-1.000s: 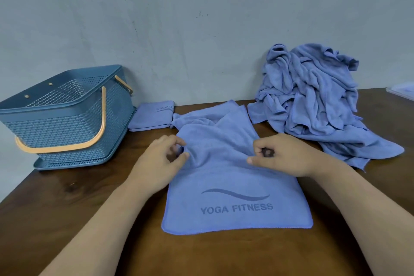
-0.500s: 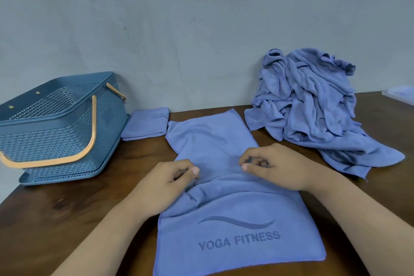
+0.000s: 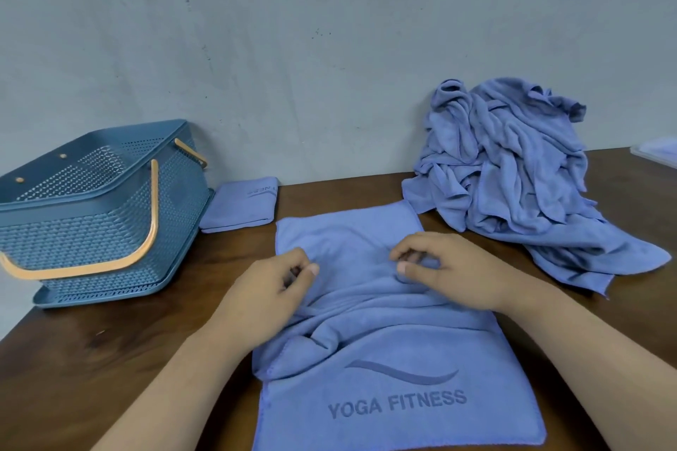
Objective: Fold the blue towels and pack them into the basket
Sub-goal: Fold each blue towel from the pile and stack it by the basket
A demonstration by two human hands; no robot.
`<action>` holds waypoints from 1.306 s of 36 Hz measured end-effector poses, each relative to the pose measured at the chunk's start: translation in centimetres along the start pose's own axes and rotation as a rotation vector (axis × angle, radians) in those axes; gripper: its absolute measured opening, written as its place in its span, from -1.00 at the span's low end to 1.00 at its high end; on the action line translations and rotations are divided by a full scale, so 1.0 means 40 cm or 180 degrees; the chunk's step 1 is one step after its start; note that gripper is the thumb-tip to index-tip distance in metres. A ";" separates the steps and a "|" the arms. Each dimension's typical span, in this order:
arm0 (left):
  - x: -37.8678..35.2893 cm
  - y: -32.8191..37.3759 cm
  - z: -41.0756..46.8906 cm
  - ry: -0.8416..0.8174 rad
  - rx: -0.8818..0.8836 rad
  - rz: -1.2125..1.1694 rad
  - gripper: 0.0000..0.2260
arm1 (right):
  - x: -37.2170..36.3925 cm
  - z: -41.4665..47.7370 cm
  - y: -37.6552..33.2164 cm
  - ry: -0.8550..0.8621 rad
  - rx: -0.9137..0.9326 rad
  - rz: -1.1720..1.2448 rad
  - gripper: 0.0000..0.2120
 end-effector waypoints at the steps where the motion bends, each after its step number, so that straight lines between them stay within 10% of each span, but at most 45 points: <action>1: 0.015 -0.006 0.009 0.0228 0.0034 0.0009 -0.76 | 0.005 0.018 0.012 0.0134 -0.0001 -0.0086 -0.86; 4: 0.018 -0.024 0.063 0.0422 0.0118 0.0239 -0.91 | 0.025 0.102 0.048 0.0403 -0.0092 -0.0536 -0.73; 9: -0.064 -0.063 0.181 -0.0567 0.0751 0.0954 -0.44 | 0.047 0.299 0.140 0.0258 -0.0391 -0.1329 -0.59; 18: -0.139 -0.136 0.262 -0.1324 0.1160 0.1453 -0.16 | 0.141 0.379 0.380 0.0653 -0.1464 0.0537 -0.36; 34: -0.149 -0.144 0.299 -0.1264 0.1006 0.1459 -0.07 | 0.211 0.333 0.419 0.0757 -0.1641 0.0327 -0.50; 40: -0.145 -0.146 0.314 -0.1284 0.0978 0.1420 -0.05 | 0.109 0.296 0.217 0.0982 -0.0709 -0.0868 -0.66; 47: -0.145 -0.155 0.339 -0.1350 0.0997 0.1314 -0.02 | -0.022 0.276 0.214 -0.0391 -0.0706 -0.1242 -0.45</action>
Point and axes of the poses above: each hand's wrist, its own z-axis towards the middle knuckle, its own x-axis out of the back of the hand, y = z × x, the point moved 8 cm from there along z, towards the middle knuckle, and after that the axes turned 5 degrees about -y, right-handed, at the moved point
